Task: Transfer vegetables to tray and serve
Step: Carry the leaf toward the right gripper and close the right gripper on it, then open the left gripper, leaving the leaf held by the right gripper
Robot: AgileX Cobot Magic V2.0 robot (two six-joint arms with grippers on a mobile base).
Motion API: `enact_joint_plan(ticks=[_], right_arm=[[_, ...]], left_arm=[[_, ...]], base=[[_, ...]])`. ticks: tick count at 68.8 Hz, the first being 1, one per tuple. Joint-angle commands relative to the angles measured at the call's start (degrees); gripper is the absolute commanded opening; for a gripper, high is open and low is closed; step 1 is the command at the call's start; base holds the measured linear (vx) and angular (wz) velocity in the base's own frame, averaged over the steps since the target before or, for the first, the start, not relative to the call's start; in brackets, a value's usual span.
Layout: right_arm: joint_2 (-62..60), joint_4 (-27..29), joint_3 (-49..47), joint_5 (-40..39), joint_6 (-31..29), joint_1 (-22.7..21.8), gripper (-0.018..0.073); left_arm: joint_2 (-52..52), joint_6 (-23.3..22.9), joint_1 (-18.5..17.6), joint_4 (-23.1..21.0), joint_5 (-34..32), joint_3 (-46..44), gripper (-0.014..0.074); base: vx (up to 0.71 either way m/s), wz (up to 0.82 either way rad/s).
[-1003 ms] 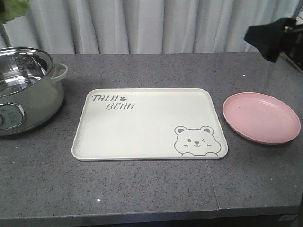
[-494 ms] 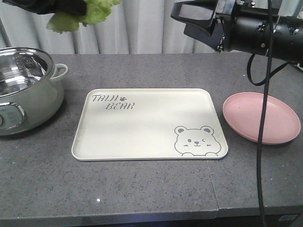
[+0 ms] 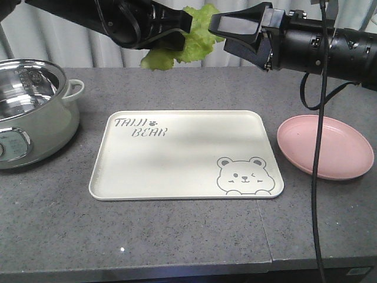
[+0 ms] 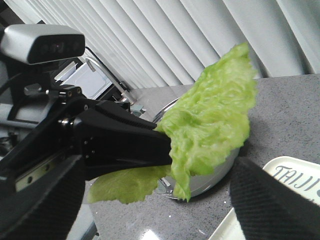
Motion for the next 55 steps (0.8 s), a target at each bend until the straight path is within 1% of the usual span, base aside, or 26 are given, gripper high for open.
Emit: enact_joint_plan(ticks=[1, 23, 30, 37, 43, 47, 51, 52, 55], right_arm=[[-2.2, 7.8, -1.9, -0.6, -0.3, -0.4, 0.057], [-2.2, 7.8, -1.9, -1.6, -0.6, -0.4, 0.057], [-2.2, 7.8, -1.9, -1.6, -0.5, -0.4, 0.054], [-2.2, 7.8, -1.9, -1.6, -0.5, -0.4, 0.0428], [-2.2, 7.8, -1.9, -1.6, -0.5, -0.4, 0.0258], [-2.2, 7.8, -1.9, -1.5, -0.5, -0.4, 0.0109], [-2.2, 7.8, -1.9, -1.5, -0.6, -0.4, -0.0005], [-2.2, 7.8, -1.9, -1.5, -0.5, -0.4, -0.0017], [-2.2, 7.8, -1.9, -1.5, -0.6, -0.4, -0.0014]], left_arm=[[-2.9, 0.3, -1.5, -2.0, -4.8, -1.5, -0.0007], [-2.9, 0.3, -4.1, -2.1, -4.8, -1.5, -0.0007], [-2.9, 0.3, -4.7, -2.1, -4.8, -1.5, -0.0007], [-2.9, 0.3, -4.9, -2.1, -4.6, -1.5, -0.0007], [-2.9, 0.3, -5.0, -2.1, -3.6, -1.5, -0.0007], [-2.9, 0.3, -5.0, -2.1, -3.4, -1.5, -0.0006], [-2.9, 0.3, -5.0, -2.1, -3.4, -1.5, -0.0001], [-2.9, 0.3, -5.0, -2.1, -3.4, -1.5, 0.0001], [-2.9, 0.3, -5.0, -2.1, -3.4, -1.5, 0.0013]], base=[[0.0, 0.0], [0.0, 0.0], [0.0, 0.0], [0.0, 0.0], [0.0, 0.0], [0.0, 0.0], [0.0, 0.0], [0.0, 0.0], [0.0, 0.0]])
